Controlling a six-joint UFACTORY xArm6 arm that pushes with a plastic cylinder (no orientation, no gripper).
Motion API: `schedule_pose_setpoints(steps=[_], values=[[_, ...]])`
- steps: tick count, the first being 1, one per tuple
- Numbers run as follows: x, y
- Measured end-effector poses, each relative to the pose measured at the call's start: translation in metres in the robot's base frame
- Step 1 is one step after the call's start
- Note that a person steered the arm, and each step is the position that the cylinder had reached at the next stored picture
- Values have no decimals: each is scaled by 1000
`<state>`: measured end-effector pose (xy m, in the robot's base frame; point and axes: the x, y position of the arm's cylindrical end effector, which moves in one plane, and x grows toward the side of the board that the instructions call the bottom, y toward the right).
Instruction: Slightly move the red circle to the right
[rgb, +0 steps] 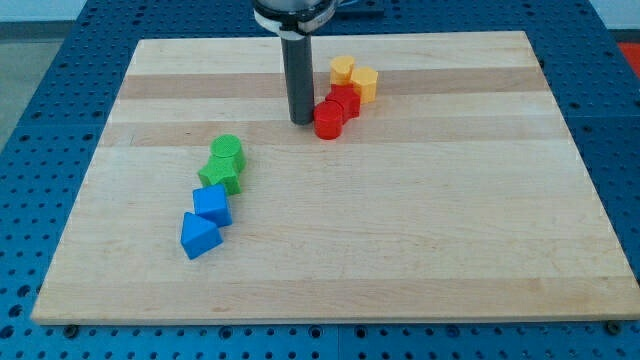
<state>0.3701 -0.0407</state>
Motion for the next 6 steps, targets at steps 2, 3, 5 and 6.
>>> schedule_pose_setpoints(steps=[2,3,5,6], values=[[25,1],[27,-4],[27,39],[26,8]])
